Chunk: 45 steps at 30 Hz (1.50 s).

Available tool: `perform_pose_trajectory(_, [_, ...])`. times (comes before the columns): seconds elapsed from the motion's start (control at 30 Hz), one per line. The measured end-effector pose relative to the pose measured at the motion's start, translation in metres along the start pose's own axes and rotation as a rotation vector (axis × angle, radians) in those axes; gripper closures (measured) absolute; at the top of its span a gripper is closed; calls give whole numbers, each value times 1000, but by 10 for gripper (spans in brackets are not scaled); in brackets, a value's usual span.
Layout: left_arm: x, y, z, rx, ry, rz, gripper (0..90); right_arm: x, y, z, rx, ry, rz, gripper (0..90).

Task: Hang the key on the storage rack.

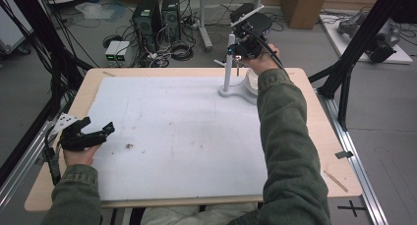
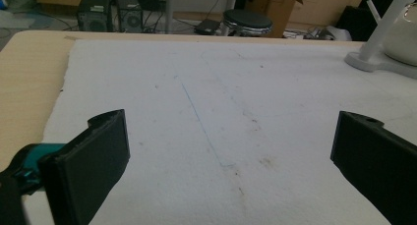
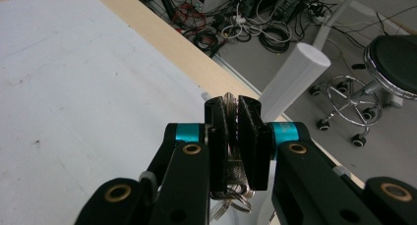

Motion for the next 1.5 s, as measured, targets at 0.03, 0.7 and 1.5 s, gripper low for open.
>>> perform_pose_trajectory(0.03, [0,0,0,0,1,0,17,-1,-1,0,1,-3,0,828])
perform_pose_trajectory(0.7, [1,0,1,-12,7,11,17,-9,-13,17,11,-26,32,828])
perform_pose_trajectory(1.5, [0,1,1,-26,3,14,17,-13,-13,31,36,-57,29,827])
Point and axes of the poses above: each handheld gripper's, and its own axes: z roughly forward along the jaws, x roughly out of its underside, y roughly to its left, the point moved 3 cm from there along z, roughly forward along the jaws, and after that the axes turned 7 degrees about -z, right-handed, at the moved point
